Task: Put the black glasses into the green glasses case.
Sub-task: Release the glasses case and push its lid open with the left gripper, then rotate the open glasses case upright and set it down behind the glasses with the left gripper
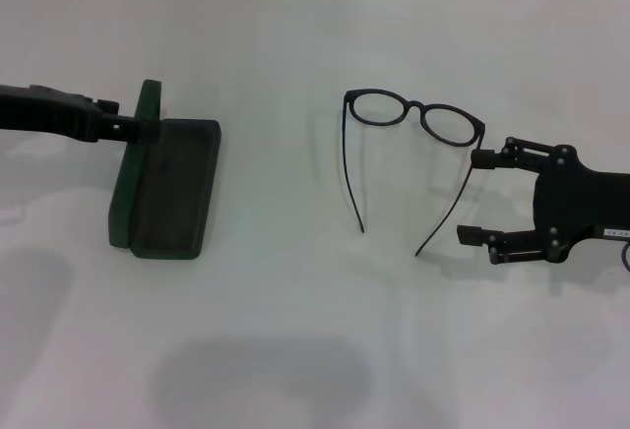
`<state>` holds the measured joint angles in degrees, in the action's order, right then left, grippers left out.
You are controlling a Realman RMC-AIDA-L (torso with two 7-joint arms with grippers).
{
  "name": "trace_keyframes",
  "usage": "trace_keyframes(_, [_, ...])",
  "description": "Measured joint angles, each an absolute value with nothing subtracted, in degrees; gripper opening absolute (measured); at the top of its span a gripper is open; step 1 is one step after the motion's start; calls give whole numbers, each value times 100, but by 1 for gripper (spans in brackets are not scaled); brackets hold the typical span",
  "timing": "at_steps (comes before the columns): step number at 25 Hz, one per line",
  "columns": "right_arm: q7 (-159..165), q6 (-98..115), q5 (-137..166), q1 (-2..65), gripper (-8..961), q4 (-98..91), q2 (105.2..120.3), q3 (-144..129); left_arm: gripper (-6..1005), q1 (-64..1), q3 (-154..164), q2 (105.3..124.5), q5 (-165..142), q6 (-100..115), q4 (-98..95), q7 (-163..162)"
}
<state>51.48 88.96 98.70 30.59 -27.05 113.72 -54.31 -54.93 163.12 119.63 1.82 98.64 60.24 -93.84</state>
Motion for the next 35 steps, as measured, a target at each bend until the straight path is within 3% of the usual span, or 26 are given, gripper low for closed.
trace_keyframes(26, [5063,8823,9870,2988,884,-2681,11382,-5424,666,-5863,16312,11981,-609,9096,5493,-9581])
trace_keyframes(35, [5038,8824,9870,2984,885,-2679,11391,-5422,501,-5863,16313,11941,-756,9134,5493,-9774])
